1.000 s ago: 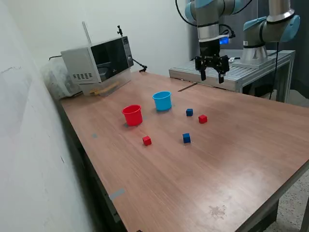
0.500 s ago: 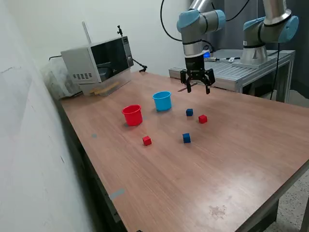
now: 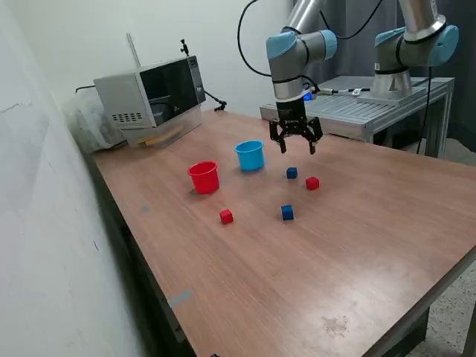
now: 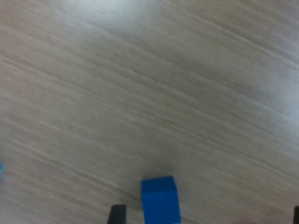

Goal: Place red objects in the red bin, and blue objects in the blue bin.

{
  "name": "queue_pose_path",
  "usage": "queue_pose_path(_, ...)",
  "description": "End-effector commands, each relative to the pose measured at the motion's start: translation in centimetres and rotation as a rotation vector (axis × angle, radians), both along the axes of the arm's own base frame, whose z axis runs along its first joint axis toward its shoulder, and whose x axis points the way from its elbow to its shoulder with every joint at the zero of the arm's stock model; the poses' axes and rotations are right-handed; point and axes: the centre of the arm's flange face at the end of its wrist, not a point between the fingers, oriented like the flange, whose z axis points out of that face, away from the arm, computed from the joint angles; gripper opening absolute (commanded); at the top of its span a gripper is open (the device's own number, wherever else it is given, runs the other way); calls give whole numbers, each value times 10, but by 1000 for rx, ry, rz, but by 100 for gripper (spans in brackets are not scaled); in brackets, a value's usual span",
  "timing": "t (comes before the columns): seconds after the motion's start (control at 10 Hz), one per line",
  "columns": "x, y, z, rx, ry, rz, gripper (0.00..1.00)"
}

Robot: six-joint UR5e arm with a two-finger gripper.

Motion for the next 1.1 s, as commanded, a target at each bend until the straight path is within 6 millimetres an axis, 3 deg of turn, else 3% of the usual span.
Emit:
queue_pose_path(0.0, -1, -10, 2, -1, 22, 20, 100)
queue_pose_path(0.5, -11, -11, -42, 2, 23, 24, 100)
queue_pose_path(1.0, -26, -6, -43, 5, 40, 17, 100)
